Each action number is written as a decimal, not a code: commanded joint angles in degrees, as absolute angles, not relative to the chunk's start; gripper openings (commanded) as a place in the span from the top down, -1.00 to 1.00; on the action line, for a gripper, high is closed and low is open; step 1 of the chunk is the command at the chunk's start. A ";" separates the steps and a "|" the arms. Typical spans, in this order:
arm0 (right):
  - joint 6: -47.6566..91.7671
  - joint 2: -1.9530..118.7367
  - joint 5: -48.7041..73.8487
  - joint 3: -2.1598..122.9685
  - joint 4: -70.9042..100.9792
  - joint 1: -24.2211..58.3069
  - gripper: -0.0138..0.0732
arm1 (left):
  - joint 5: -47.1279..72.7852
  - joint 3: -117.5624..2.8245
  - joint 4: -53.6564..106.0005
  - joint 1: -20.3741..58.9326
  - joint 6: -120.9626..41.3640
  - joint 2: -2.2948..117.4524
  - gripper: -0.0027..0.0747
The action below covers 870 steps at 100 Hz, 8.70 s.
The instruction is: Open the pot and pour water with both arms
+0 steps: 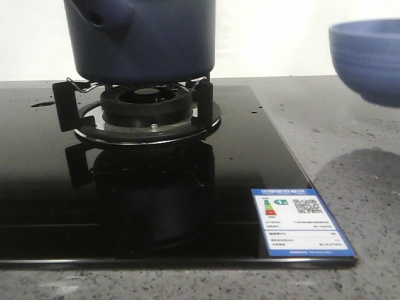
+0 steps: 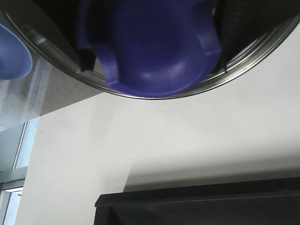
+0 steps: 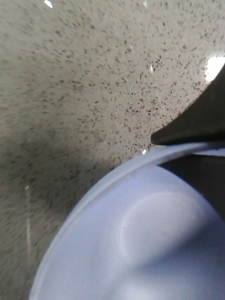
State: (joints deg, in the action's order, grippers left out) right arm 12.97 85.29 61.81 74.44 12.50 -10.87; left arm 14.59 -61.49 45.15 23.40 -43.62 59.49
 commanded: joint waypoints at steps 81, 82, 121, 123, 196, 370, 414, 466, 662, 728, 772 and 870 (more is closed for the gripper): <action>12.95 85.13 55.76 71.36 11.55 -11.23 0.61 | 9.51 -63.86 46.51 23.92 -43.64 58.43 -0.02; 13.08 85.13 55.91 71.48 11.55 -11.27 0.59 | 9.49 -63.86 46.51 23.92 -43.64 58.43 -0.02; 13.08 81.65 65.31 84.63 12.78 -11.64 -0.28 | 12.00 -63.86 48.33 23.96 -43.64 60.84 -0.02; 13.08 81.07 65.67 85.33 13.21 -11.64 -0.28 | 12.12 -63.86 48.47 23.96 -43.64 61.15 -0.02; 13.91 65.58 66.44 87.25 20.89 -11.64 -0.28 | -1.09 -67.39 48.20 31.91 -51.11 77.64 -0.02; 22.87 61.81 54.34 84.14 34.57 -11.64 0.32 | 3.35 -69.50 45.28 30.02 -51.11 57.03 0.25; 64.84 45.18 33.60 54.50 68.69 -11.64 0.82 | 3.23 -50.38 45.46 12.23 -51.11 39.84 0.98; 72.99 16.27 21.46 22.50 72.84 -11.64 0.82 | -2.23 -19.21 55.21 10.29 -51.11 10.92 0.98; 72.99 15.93 21.37 21.47 72.84 -11.64 0.82 | -0.82 1.83 5.04 -1.26 1.45 -1.79 0.98; 72.88 15.93 16.28 21.47 75.42 -11.64 0.82 | -0.82 1.83 5.04 -1.26 1.45 -1.79 0.98; -11.16 21.18 2.20 23.24 -7.06 -11.30 0.82 | -0.82 1.83 5.04 -1.26 1.45 -1.79 0.98; -3.12 -1.54 5.66 -2.00 -7.07 -1.21 0.82 | -0.82 1.83 5.04 -1.26 1.45 -1.79 0.98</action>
State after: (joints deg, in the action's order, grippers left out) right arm -3.94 -0.59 10.10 -0.51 -7.12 0.81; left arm 3.60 -0.03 4.53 -1.13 1.21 -0.24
